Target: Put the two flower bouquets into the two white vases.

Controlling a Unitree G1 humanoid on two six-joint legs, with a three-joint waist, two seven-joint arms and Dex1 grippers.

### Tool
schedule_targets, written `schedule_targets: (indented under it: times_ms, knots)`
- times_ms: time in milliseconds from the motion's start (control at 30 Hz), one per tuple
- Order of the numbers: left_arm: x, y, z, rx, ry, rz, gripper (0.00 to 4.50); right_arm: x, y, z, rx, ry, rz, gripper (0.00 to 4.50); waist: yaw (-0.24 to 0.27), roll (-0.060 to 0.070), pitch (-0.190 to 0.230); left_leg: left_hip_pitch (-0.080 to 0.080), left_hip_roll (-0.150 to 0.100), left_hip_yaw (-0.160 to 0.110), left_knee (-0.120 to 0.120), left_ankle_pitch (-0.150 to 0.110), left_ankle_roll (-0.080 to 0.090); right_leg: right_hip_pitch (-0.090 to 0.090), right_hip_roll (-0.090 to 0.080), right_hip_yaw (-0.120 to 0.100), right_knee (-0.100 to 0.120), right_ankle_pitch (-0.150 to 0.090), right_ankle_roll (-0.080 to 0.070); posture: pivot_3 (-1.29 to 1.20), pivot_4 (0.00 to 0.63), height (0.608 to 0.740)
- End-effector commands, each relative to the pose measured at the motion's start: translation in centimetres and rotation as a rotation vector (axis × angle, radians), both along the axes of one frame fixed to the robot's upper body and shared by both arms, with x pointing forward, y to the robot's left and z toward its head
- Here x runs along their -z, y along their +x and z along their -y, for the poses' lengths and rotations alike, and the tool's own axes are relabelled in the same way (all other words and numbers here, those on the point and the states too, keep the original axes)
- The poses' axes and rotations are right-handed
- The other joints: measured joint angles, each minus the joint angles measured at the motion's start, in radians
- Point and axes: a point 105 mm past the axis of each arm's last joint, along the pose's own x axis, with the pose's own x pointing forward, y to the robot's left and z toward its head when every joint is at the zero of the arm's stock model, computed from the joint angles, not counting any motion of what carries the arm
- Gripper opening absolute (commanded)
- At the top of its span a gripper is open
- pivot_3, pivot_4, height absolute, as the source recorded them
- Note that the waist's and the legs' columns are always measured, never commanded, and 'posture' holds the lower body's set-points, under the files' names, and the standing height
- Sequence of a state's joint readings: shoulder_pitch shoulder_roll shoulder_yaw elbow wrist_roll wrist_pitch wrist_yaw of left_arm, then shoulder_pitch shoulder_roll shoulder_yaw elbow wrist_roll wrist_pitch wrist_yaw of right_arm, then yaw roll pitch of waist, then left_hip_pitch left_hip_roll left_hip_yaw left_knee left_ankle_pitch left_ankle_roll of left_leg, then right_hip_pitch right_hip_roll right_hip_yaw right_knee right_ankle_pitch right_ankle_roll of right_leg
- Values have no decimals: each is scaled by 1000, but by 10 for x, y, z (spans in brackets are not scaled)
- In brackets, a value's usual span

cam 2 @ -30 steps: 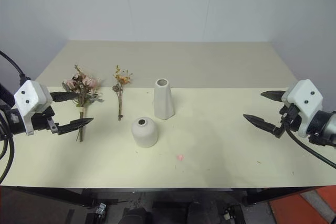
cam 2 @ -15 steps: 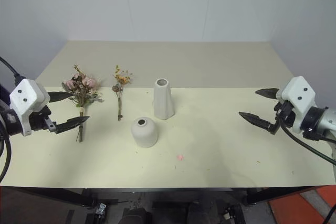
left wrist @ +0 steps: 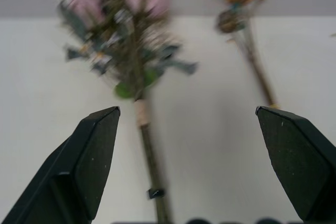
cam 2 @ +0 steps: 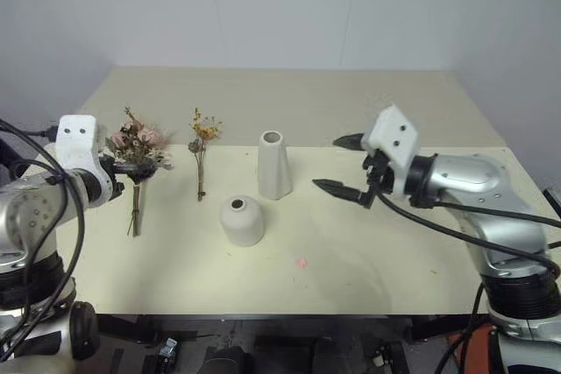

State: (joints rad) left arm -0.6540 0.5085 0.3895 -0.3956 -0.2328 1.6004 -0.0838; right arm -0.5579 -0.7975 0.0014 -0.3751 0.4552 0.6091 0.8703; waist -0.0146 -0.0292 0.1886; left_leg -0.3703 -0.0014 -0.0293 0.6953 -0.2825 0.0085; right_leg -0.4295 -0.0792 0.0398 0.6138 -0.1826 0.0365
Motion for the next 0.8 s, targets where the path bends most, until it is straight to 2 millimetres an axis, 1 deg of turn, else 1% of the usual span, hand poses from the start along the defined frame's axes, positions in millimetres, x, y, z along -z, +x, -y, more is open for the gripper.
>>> schedule_targets:
  times_ms: [33,167,333,467,533,700,800]
  knots:
    - [-3,-1,-18,-114,40,-21,4500,-10,-5,-8,-9,-11,46,4482,0,0,0,0,0,0,0,0,0,0,0,0,0,0,0,0,150,740]
    - [-3,9,-29,-116,27,-40,4500,-7,-6,-9,6,-5,31,4482,0,0,0,0,0,0,0,0,-1,-1,0,0,1,0,0,0,150,740]
    - [-3,26,-39,-106,66,-59,4500,-4,-9,-6,29,-12,23,4482,1,0,0,1,0,0,-1,0,-1,-1,0,0,1,0,-1,0,150,740]
    - [5,39,-46,-78,47,-96,4500,-5,-15,-3,39,-18,25,4482,1,0,0,0,0,0,-1,0,-1,-2,0,0,0,0,-1,0,150,740]
    - [9,47,-45,-59,43,-105,4500,-5,-16,-2,47,-20,28,4482,1,0,0,0,0,1,-1,0,-1,-2,0,0,1,1,-1,0,150,740]
    - [19,65,-35,-27,-1,-113,4500,-7,-20,1,69,-4,23,4482,1,0,0,-1,0,1,0,0,-1,-2,0,0,1,1,-1,0,150,740]
    - [21,73,-36,-46,-46,-105,3971,-8,-21,2,76,-6,19,4500,2,0,0,-1,0,1,0,0,-1,-2,0,0,1,1,-1,0,150,740]
